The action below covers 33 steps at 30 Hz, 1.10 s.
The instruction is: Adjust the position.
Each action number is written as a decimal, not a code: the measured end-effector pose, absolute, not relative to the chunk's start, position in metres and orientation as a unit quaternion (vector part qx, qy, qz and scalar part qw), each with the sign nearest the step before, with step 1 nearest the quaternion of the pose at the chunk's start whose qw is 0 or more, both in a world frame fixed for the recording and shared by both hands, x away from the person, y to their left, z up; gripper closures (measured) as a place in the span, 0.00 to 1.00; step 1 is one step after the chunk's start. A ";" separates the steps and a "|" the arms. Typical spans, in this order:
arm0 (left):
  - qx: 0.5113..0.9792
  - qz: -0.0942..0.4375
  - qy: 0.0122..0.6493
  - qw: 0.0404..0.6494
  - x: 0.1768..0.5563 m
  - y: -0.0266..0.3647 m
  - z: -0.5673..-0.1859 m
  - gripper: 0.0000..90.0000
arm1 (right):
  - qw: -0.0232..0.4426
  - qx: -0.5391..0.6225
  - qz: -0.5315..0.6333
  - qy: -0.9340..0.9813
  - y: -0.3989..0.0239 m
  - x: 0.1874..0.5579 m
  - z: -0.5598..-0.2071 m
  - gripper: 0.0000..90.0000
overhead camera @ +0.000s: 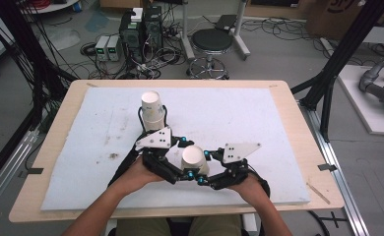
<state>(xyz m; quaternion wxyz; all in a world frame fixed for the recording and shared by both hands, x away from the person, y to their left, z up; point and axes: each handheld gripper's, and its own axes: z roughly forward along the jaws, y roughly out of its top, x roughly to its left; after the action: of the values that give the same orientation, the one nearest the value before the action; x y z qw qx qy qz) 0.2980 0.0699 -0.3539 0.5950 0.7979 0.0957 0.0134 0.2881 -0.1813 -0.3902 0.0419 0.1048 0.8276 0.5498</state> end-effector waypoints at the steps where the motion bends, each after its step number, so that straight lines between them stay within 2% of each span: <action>1: 0.800 0.016 0.097 0.591 0.298 0.070 -0.354 0.15 | 0.042 0.104 0.548 0.829 -0.182 0.288 -0.390 0.42; 22: 0.850 0.017 0.065 0.523 0.304 0.074 -0.342 0.17 | 0.052 0.063 0.435 0.897 -0.179 0.295 -0.367 0.41; 33: 0.865 0.009 0.054 0.498 0.305 0.072 -0.343 0.22 | 0.050 0.039 0.371 0.926 -0.165 0.299 -0.354 0.41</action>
<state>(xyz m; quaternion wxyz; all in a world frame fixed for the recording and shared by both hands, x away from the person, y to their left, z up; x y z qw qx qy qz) 0.3054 0.0721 -0.3430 0.4980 0.8655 0.0536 0.0088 0.2994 -0.1649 -0.3545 0.0497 0.0393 0.9265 0.3710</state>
